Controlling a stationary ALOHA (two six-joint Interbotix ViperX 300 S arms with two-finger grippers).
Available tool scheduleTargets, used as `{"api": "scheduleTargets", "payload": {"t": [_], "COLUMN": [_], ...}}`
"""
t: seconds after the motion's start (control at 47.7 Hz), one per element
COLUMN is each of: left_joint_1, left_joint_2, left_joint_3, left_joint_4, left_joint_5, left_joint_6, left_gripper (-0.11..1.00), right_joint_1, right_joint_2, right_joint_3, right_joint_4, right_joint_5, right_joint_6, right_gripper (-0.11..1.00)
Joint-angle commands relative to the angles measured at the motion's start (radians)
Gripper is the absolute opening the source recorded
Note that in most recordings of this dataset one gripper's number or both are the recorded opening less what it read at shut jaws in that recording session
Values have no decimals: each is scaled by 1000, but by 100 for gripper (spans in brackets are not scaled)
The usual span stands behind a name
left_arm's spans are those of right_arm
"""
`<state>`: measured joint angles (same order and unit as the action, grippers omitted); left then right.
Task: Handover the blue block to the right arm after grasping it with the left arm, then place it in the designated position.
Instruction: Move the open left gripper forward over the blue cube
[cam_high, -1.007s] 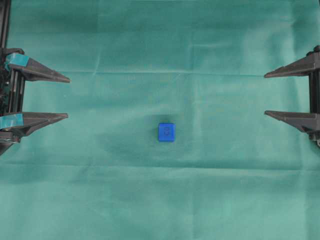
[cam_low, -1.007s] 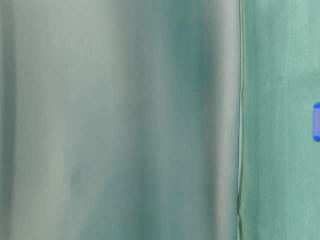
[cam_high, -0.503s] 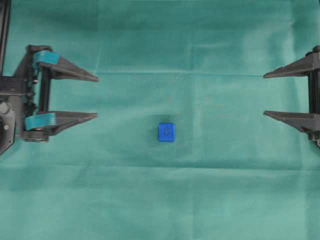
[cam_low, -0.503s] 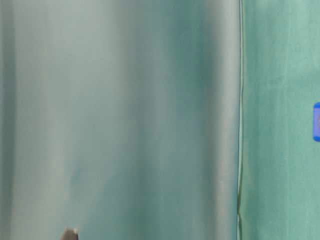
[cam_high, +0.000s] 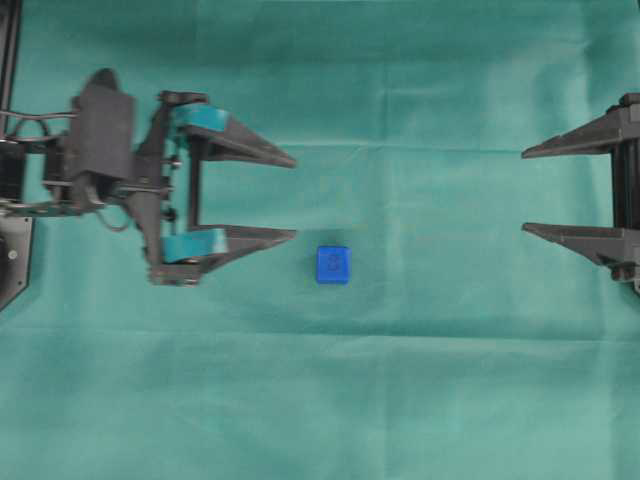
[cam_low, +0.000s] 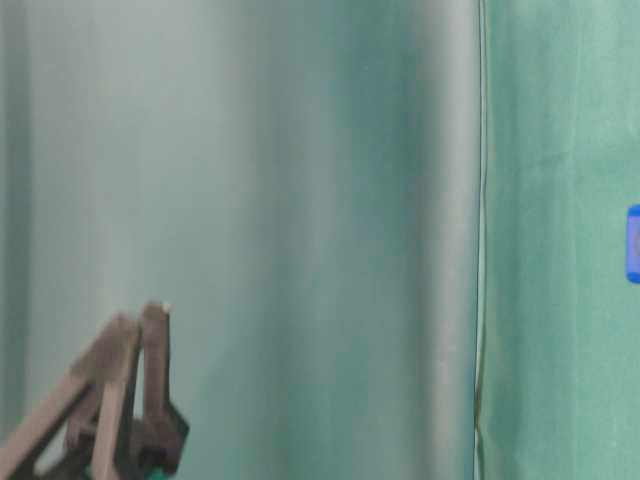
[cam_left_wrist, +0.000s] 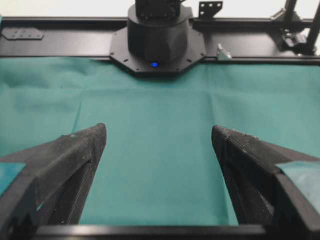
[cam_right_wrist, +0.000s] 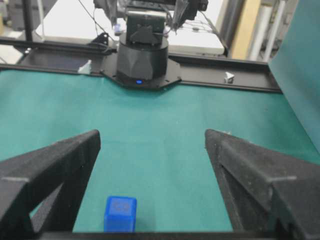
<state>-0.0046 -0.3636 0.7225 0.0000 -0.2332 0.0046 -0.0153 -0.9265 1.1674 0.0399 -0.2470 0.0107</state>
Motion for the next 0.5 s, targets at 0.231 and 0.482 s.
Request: {"api": "scheduleTargets", "payload": {"t": [0.231, 0.482], "left_joint_1": [-12, -14], "left_joint_2": [81, 83], "left_joint_3": [-127, -133], "left_joint_4": [3, -2], "left_joint_5": [23, 75], "left_joint_6": [2, -11], "left_gripper": [100, 100], "right_joint_1": [-6, -8], "right_joint_2": [14, 14], "right_joint_3": [-23, -25], "right_joint_4": [2, 0], "right_joint_5": [-8, -5], "right_joint_6": [-2, -2], "right_gripper": [94, 94]}}
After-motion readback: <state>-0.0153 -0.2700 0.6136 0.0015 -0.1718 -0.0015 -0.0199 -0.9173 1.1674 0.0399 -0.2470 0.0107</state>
